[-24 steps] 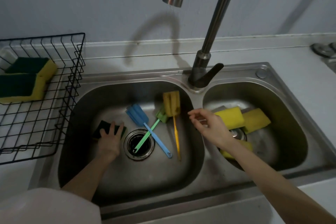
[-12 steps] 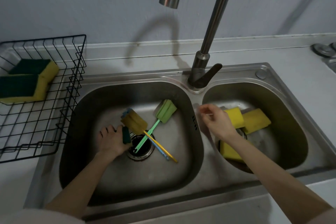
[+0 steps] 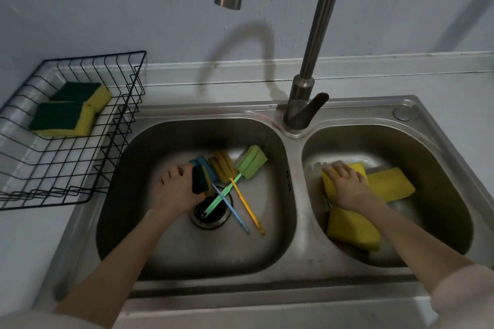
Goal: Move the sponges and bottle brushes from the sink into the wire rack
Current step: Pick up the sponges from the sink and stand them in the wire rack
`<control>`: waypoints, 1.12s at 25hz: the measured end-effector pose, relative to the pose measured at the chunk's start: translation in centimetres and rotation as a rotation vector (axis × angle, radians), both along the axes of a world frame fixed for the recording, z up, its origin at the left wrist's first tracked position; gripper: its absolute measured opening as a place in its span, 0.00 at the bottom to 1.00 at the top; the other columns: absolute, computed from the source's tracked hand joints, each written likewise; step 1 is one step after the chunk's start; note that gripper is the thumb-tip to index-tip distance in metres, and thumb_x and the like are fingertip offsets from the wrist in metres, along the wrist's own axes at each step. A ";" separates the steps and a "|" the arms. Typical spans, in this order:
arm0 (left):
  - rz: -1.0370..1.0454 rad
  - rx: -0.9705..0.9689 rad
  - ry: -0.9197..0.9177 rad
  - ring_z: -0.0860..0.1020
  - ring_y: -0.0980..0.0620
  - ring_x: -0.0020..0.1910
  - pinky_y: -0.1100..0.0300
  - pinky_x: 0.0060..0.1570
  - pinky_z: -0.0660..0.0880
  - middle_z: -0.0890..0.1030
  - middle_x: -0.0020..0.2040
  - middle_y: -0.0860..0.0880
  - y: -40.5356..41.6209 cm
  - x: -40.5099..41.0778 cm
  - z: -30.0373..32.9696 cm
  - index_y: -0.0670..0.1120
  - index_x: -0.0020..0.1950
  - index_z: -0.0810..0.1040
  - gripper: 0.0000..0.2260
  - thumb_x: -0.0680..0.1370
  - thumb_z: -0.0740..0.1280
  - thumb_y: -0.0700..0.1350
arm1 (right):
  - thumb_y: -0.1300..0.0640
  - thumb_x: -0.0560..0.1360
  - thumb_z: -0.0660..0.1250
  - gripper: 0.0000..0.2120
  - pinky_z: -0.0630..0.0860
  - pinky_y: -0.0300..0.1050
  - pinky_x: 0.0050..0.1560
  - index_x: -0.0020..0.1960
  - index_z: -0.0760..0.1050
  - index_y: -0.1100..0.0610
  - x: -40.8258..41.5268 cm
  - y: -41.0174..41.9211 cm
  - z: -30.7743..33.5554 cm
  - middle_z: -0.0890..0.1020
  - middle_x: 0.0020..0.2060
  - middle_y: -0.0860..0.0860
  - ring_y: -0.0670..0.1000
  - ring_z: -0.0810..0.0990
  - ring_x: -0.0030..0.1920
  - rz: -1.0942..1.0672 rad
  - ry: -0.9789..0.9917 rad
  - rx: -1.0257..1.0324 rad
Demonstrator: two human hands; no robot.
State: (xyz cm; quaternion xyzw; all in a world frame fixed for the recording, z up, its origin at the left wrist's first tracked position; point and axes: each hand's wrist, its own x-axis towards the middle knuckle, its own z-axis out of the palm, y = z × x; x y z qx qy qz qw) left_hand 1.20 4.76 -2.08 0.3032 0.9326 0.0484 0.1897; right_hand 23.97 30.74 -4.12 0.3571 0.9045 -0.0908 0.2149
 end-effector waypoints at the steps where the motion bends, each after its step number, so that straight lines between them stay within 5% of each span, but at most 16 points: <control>1: 0.002 0.010 0.005 0.63 0.37 0.65 0.45 0.63 0.63 0.64 0.65 0.37 0.2 0.3 0.1 0.46 0.68 0.57 0.32 0.70 0.68 0.53 | 0.55 0.74 0.63 0.34 0.54 0.55 0.72 0.74 0.48 0.50 0.0 0.2 -0.3 0.50 0.76 0.52 0.57 0.49 0.75 0.019 -0.031 0.015; 10: -0.003 0.037 0.009 0.64 0.38 0.63 0.47 0.61 0.65 0.64 0.64 0.39 1.3 2.1 -0.8 0.48 0.68 0.57 0.33 0.69 0.68 0.56 | 0.50 0.72 0.65 0.36 0.60 0.51 0.67 0.73 0.50 0.51 -0.2 1.4 -1.6 0.60 0.70 0.55 0.57 0.58 0.70 0.131 -0.087 0.246; 18: -0.039 0.102 0.020 0.64 0.39 0.64 0.47 0.62 0.65 0.64 0.64 0.39 1.9 2.3 0.8 0.50 0.69 0.56 0.34 0.69 0.68 0.57 | 0.51 0.69 0.68 0.38 0.63 0.54 0.66 0.71 0.53 0.57 -0.6 0.7 1.3 0.64 0.62 0.61 0.61 0.64 0.64 -0.036 0.147 0.116; 28: -0.091 0.313 0.085 0.65 0.38 0.63 0.44 0.62 0.65 0.65 0.64 0.39 1.4 1.2 7.4 0.49 0.70 0.56 0.33 0.70 0.67 0.57 | 0.48 0.71 0.65 0.36 0.65 0.56 0.65 0.73 0.50 0.46 -3.0 -3.0 13.5 0.62 0.66 0.62 0.64 0.63 0.66 -0.106 0.632 -0.076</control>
